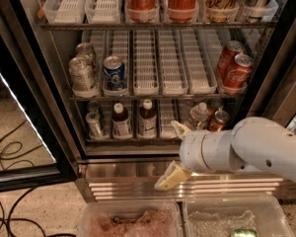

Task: Pick blue plastic bottle from bottom shelf of fridge

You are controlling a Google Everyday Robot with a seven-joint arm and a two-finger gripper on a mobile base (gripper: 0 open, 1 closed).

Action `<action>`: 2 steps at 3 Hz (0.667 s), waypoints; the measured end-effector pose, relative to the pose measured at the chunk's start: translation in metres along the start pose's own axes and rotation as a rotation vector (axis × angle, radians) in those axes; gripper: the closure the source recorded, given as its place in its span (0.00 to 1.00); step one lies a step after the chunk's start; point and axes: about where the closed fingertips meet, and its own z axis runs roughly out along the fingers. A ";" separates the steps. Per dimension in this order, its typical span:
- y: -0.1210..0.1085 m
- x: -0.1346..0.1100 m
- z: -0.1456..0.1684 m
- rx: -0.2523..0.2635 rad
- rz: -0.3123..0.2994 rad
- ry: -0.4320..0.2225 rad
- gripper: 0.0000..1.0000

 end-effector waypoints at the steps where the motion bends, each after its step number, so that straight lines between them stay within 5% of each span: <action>1: 0.004 0.009 0.042 -0.036 -0.013 -0.015 0.00; 2: 0.012 0.020 0.072 -0.042 0.000 -0.030 0.00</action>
Offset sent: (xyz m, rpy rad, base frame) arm 0.0293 0.0480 -0.1039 0.0531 0.0270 0.0271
